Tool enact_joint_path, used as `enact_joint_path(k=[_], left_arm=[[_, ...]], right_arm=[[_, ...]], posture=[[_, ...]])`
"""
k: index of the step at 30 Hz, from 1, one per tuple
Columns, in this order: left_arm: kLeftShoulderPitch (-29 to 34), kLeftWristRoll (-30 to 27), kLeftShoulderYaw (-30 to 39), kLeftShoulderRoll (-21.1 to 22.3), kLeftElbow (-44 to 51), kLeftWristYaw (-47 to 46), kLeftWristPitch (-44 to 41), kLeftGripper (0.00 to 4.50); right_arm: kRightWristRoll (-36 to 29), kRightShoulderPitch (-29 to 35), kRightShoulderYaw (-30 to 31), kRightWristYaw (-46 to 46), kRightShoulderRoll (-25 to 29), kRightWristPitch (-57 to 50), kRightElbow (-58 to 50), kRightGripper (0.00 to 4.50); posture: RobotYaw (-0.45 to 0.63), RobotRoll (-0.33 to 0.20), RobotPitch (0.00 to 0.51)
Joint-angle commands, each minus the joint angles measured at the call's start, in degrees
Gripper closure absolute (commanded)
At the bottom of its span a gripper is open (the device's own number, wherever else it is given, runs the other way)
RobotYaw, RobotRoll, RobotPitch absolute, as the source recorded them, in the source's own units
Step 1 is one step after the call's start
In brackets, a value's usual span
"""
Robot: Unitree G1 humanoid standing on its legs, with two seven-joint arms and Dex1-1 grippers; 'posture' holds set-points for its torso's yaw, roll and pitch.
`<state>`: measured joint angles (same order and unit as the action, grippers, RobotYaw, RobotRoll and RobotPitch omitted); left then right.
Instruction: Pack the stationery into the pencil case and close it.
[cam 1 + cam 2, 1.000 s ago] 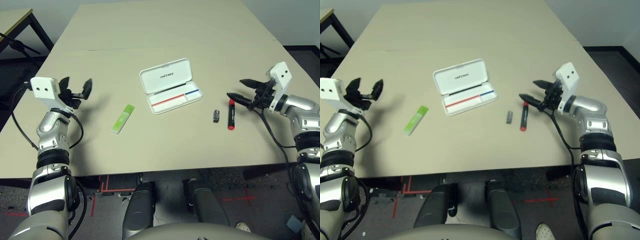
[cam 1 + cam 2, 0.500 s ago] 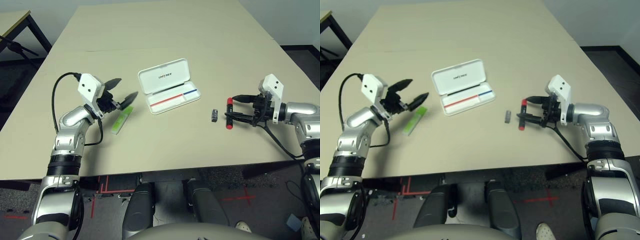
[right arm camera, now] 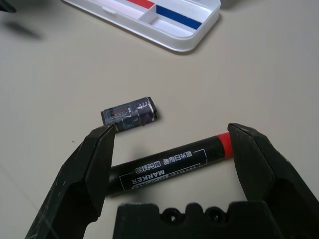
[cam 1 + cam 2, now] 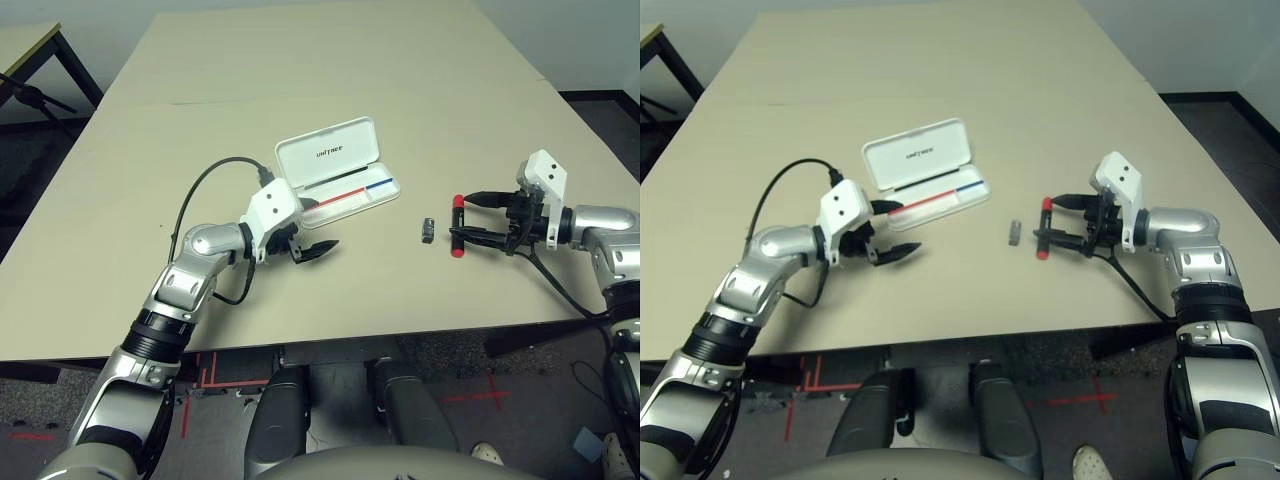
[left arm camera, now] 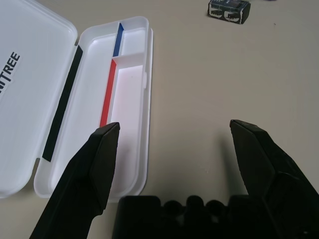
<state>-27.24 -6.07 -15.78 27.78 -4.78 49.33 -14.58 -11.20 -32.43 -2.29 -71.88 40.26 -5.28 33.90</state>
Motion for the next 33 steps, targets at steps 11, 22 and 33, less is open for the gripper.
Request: enact_joint_path(k=[11, 22, 33], left_arm=[[-4.38, 4.04, -1.92, -1.80, -9.99, 2.13, 0.73, 0.04], [-4.97, 4.39, -1.69, -1.95, -12.04, 3.89, 1.10, 3.31], [-2.56, 3.32, -1.14, 1.61, -6.96, 8.95, 3.04, 4.47]], right_arm=[[0.14, 0.51, -0.21, 2.17, 0.48, 0.66, -0.83, 0.00], [0.07, 0.53, -0.31, 4.09, 0.04, 1.93, -0.50, 0.00], [0.12, 0.51, 0.19, 3.88, -0.47, 2.34, -0.41, 0.00]], posture=[[-0.11, 0.000, 0.137], [-0.12, 0.000, 0.131], [-0.11, 0.000, 0.133]])
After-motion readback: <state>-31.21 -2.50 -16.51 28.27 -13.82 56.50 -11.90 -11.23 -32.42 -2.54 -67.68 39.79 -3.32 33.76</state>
